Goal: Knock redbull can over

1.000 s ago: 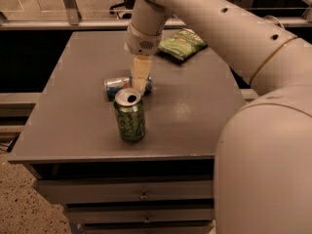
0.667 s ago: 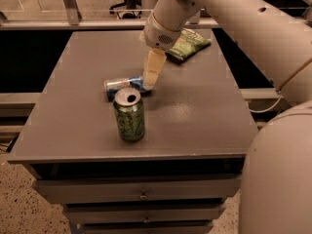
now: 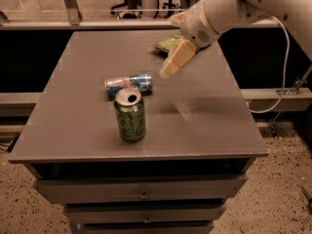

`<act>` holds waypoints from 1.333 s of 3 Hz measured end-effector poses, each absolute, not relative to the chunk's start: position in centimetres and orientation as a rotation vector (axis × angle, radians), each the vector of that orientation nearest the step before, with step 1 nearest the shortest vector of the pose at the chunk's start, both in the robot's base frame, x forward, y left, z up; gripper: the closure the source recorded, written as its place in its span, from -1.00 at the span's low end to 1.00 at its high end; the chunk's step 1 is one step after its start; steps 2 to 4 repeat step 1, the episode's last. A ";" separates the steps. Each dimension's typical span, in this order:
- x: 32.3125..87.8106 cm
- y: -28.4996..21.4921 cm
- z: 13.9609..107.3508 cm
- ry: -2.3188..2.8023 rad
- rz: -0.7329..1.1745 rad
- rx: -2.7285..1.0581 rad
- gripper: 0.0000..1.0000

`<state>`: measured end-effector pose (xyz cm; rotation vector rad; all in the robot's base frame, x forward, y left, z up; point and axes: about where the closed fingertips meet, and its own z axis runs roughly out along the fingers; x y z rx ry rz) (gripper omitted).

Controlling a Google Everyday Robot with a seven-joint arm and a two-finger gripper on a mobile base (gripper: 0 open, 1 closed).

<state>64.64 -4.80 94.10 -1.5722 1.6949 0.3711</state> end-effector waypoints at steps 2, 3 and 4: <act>64.6 -10.1 96.1 1.697 0.357 -1.383 -1.00; 64.6 -10.1 96.1 1.697 0.357 -1.383 -1.00; 64.6 -10.1 96.1 1.697 0.357 -1.383 -1.00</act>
Offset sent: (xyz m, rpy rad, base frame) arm 0.0000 0.0000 0.0000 0.0000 0.0000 0.0000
